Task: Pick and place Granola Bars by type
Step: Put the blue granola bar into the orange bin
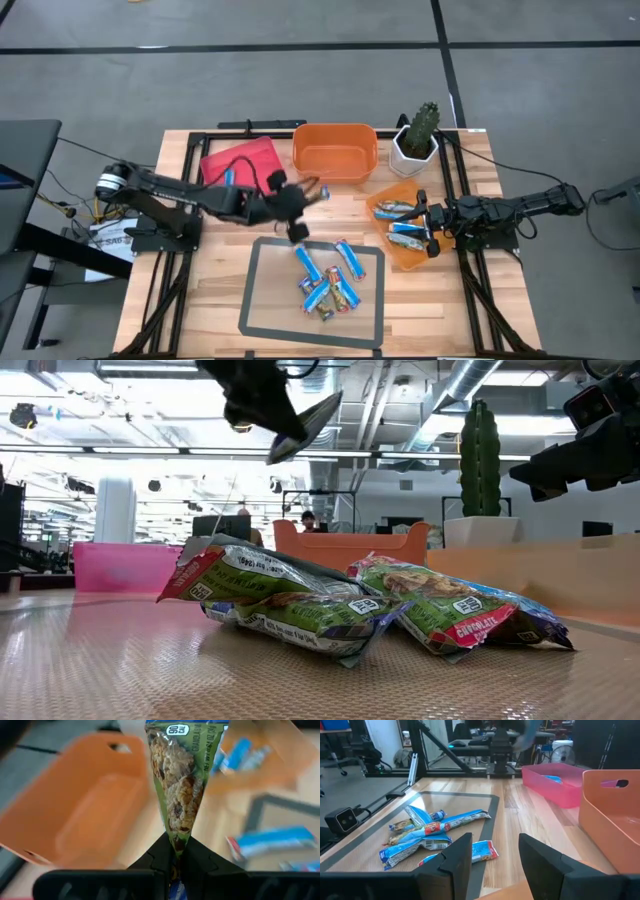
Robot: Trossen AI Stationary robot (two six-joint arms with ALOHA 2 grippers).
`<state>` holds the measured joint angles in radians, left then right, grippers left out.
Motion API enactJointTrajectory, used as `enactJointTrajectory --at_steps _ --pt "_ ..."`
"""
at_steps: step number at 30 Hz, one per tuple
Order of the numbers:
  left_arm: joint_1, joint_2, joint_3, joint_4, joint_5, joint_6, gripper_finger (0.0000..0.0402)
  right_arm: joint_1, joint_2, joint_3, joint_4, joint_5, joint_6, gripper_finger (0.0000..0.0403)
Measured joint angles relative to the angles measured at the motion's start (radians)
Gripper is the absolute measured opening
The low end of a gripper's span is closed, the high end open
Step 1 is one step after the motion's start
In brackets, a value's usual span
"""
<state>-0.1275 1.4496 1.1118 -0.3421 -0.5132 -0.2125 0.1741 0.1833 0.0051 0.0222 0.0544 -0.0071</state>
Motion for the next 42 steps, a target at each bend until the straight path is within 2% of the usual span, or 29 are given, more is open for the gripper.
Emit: enactJointTrajectory --at_steps 6,11,22,26,32,36,42 --pt "0.143 -0.007 0.0 0.164 0.019 0.113 0.0022 0.0 0.0 0.0 0.0 -0.001 0.0 0.0154" --pt "0.227 -0.007 0.0 0.237 0.029 0.142 0.0022 0.0 0.0 0.0 0.0 -0.001 0.0 0.0154" --pt "0.247 -0.007 0.0 0.259 0.03 0.168 0.0022 0.0 0.0 0.0 0.0 -0.001 0.0 0.0154" --pt "0.266 -0.005 0.0 0.317 0.039 0.167 0.0022 0.0 0.0 0.0 0.0 -0.002 0.0 0.0154" --pt "0.354 0.051 0.004 0.417 0.101 0.096 0.0022 0.0 0.0 0.0 0.0 -0.002 0.0 0.0154" --pt "0.418 0.122 0.019 0.436 0.156 -0.004 0.0022 0.0 -0.001 0.0 0.005 -0.003 0.0 0.0154" --pt "0.475 0.233 0.07 0.436 0.22 -0.054 0.0022 0.0 0.0 0.0 0.007 -0.003 0.0 0.0154"
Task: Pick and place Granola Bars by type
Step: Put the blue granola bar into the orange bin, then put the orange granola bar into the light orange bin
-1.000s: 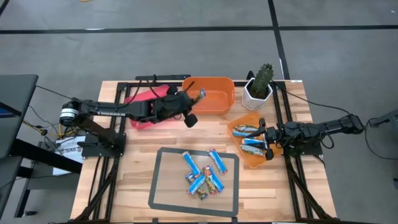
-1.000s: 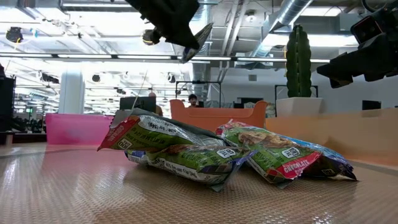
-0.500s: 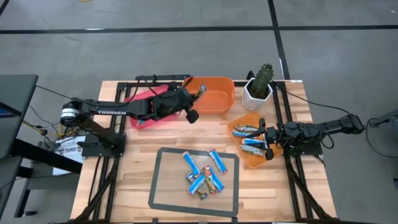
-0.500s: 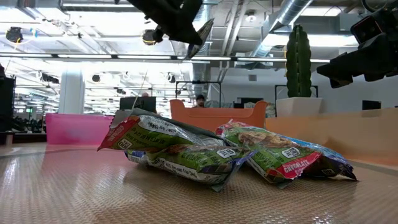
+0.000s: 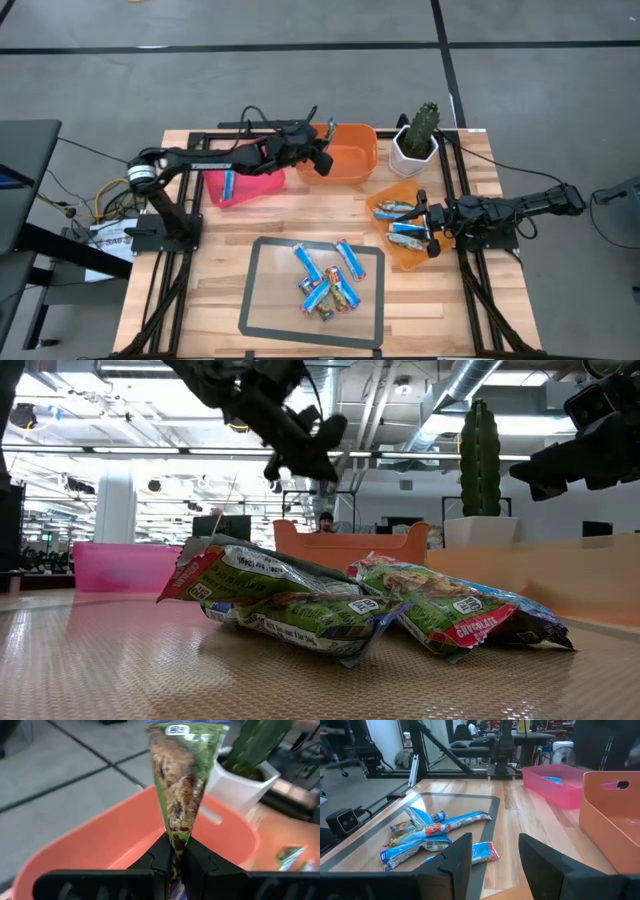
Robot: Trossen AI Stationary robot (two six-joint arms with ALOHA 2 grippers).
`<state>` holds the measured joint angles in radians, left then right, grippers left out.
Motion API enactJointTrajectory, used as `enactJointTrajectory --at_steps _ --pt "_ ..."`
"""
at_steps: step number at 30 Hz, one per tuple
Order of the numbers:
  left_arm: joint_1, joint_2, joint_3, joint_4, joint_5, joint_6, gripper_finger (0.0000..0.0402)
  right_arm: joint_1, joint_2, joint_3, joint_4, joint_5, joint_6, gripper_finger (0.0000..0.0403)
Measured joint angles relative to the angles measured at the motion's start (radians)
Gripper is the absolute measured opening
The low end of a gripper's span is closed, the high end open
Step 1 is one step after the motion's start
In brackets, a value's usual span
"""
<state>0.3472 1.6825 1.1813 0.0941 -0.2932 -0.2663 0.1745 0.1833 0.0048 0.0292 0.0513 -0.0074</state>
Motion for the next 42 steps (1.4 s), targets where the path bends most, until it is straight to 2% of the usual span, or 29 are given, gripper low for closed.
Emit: enactJointTrajectory --at_steps 9,13,20,34,42 --pt "0.054 0.128 0.037 -0.01 0.04 -0.144 0.0022 0.0 0.0 0.0 0.0 0.0 0.0 0.0154" --pt "0.071 0.138 0.037 -0.016 0.067 -0.164 0.0022 0.0 0.0 0.0 0.0 0.0 0.0 0.0154" --pt "0.073 0.138 0.037 -0.034 0.051 -0.15 0.0023 0.0 0.0 0.0 0.0 0.0 0.0 0.0154" --pt "0.079 0.138 0.037 -0.075 0.015 -0.152 0.0105 0.0 0.0 0.0 0.0 0.001 0.0 0.0154" --pt "0.074 0.138 0.037 -0.067 0.023 -0.131 0.0118 0.0 0.0 0.0 0.0 0.001 0.0 0.0154"
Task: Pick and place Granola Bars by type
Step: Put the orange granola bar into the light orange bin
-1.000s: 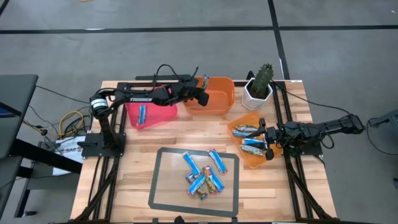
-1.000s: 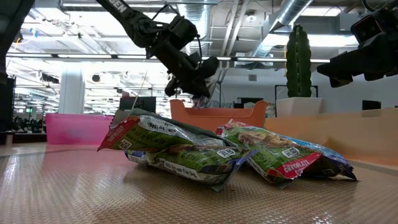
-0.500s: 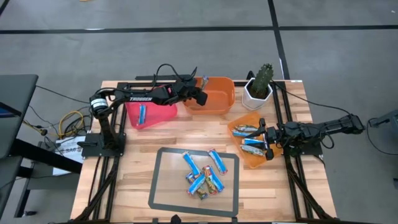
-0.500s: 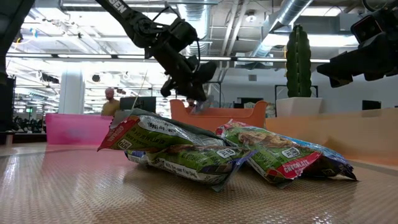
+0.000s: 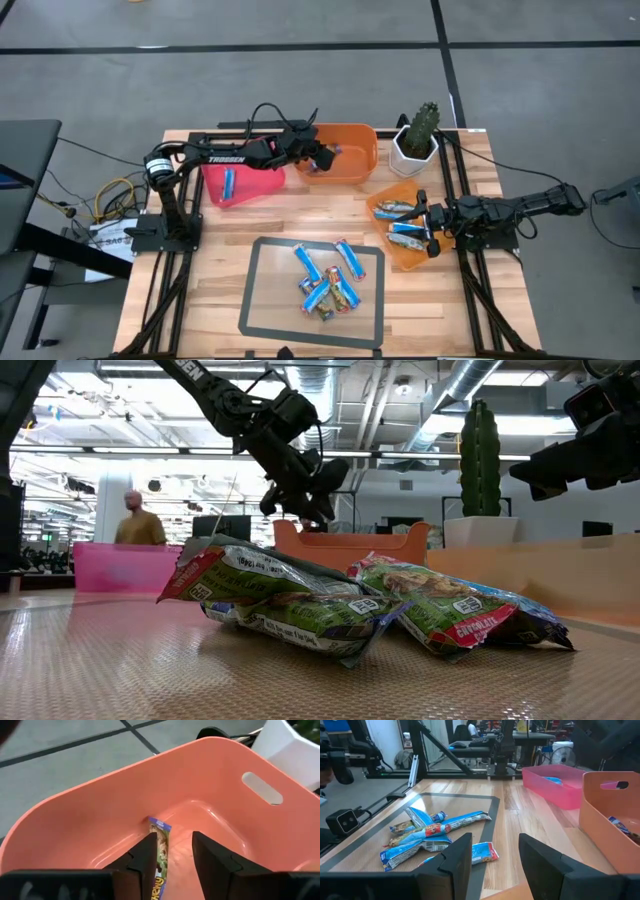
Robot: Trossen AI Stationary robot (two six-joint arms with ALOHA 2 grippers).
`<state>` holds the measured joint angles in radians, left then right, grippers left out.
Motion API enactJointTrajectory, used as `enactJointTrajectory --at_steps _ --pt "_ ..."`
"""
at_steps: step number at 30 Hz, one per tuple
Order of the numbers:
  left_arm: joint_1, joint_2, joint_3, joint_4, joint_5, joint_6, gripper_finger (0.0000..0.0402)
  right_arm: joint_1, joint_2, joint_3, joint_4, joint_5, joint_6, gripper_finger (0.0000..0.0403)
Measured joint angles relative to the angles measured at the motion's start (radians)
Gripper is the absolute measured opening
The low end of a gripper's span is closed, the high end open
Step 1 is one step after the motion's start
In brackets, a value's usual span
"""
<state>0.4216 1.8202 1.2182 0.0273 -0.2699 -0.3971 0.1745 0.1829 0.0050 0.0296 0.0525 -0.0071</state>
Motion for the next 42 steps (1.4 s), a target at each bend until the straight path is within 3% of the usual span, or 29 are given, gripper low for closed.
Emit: enactJointTrajectory --at_steps 16,27,34,42 --pt "-0.158 -0.061 -0.001 0.085 0.002 0.388 0.0118 0.0 0.0 0.0 0.0 0.0 0.0 0.0154" --pt "-0.39 -0.089 -0.001 -0.156 0.151 0.613 0.0118 0.0 0.0 0.0 0.0 0.0 0.0 0.0154" --pt "-0.548 -0.089 -0.001 -0.305 0.27 0.649 0.0118 0.0 0.0 0.0 0.0 0.0 0.0 0.0154" --pt "-0.691 -0.089 -0.068 -0.371 0.258 0.765 0.0118 0.0 0.0 0.0 0.0 0.0 0.0 0.0154"
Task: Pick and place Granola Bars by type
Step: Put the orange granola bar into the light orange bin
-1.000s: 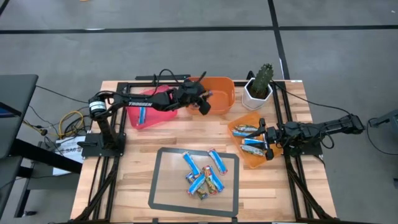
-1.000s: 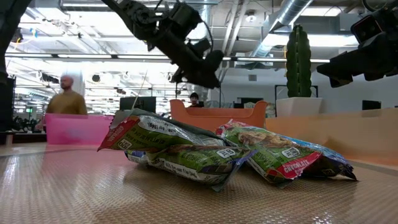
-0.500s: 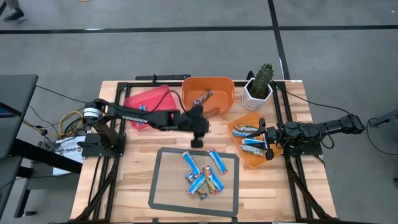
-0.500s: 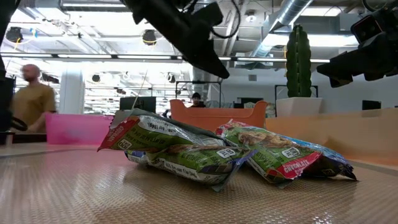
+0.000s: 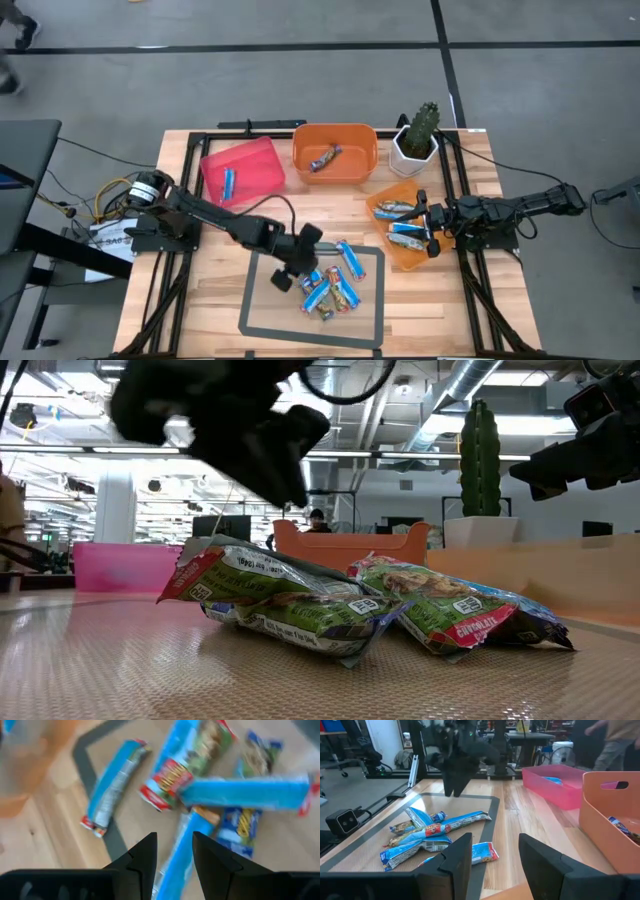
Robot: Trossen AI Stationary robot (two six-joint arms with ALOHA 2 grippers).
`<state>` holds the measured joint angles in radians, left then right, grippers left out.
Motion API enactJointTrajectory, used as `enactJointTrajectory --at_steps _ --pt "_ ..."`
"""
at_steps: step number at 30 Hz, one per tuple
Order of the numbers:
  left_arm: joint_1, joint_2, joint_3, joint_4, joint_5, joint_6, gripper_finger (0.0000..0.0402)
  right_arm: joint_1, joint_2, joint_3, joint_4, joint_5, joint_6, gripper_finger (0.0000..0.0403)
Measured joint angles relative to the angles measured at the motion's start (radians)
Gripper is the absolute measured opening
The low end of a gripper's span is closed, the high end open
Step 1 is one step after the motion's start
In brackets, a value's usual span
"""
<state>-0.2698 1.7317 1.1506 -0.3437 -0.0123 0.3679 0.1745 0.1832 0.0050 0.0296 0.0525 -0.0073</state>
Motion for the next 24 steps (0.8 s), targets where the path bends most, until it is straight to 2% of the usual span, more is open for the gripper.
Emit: enactJointTrajectory --at_steps 7,15,24 --pt "-0.046 0.001 -0.083 0.068 -0.108 0.115 0.0118 0.0 0.0 0.0 0.0 0.0 0.0 0.0154" --pt "-0.046 0.001 -0.111 0.084 -0.155 0.154 0.012 0.0 0.0 0.0 0.0 0.0 0.0 0.0154" --pt "-0.044 0.02 -0.111 0.048 -0.153 0.163 0.0168 0.0 0.0 0.0 0.0 0.0 0.0 0.0154"
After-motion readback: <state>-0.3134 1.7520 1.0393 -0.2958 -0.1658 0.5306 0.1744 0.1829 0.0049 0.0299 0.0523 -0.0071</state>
